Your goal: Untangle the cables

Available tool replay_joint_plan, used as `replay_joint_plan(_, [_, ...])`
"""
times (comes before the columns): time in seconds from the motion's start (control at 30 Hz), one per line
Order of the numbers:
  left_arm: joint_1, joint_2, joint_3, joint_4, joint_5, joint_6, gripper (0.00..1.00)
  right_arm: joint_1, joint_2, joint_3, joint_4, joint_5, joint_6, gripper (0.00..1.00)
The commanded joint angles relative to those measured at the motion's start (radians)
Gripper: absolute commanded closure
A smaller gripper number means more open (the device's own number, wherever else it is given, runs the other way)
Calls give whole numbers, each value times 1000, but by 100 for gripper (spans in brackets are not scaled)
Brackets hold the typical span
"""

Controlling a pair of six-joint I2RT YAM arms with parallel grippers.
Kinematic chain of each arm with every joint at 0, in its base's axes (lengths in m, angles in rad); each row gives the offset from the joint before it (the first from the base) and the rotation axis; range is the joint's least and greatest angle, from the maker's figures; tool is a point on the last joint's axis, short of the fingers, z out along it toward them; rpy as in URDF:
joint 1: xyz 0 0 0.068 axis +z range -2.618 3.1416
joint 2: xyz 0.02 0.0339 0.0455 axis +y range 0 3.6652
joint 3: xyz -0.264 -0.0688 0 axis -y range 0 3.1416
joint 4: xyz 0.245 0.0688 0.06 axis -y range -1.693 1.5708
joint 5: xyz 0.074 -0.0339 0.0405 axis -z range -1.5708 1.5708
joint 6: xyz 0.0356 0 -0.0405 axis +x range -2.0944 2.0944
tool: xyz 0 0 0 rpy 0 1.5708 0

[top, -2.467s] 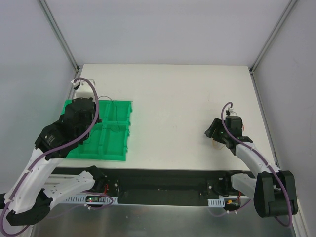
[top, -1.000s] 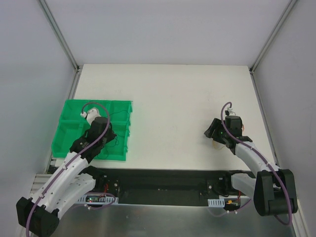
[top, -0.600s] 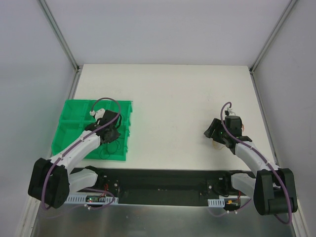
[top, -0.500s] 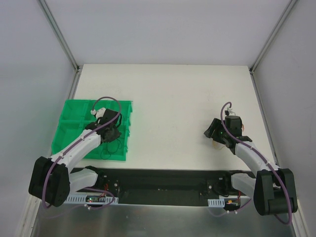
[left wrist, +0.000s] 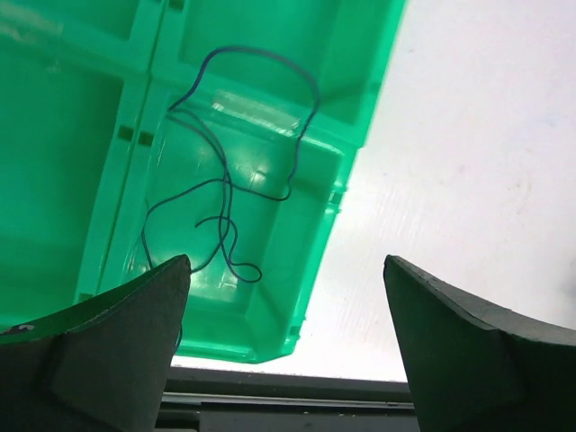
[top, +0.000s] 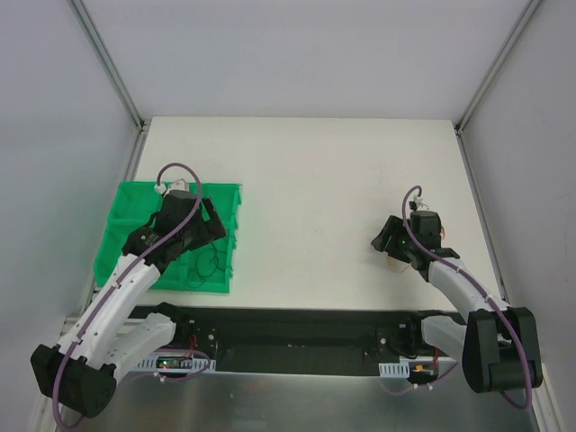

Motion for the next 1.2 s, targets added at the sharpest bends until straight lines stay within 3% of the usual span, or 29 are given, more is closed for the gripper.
replay_joint_plan(0.0, [25, 59, 147, -78, 7, 182, 10, -3, 4, 23, 26, -14, -14, 37])
replay_joint_plan(0.3, [118, 404, 391, -1, 33, 297, 18, -1, -4, 20, 25, -10, -14, 37])
replay_joint_plan(0.37, [118, 470, 429, -18, -13, 329, 28, -1, -8, 18, 22, -8, -16, 37])
replay_joint_plan(0.47, [117, 531, 420, -18, -93, 344, 35, -3, -14, 15, 22, -7, -16, 37])
replay_joint_plan(0.6, [117, 604, 426, -22, -66, 366, 44, -3, -8, 20, 22, -11, -16, 37])
replay_joint_plan(0.7, [117, 602, 408, -22, -33, 358, 51, -3, -2, 21, 22, -13, -16, 37])
replay_joint_plan(0.9, [115, 488, 295, -22, 5, 308, 87, -1, -1, 23, 22, -14, -16, 37])
replay_joint_plan(0.97, [115, 426, 243, -22, 7, 277, 94, -3, 2, 23, 22, -16, -16, 37])
replay_joint_plan(1.17, [115, 303, 123, -21, 66, 216, 100, -3, 9, 26, 26, -20, -16, 37])
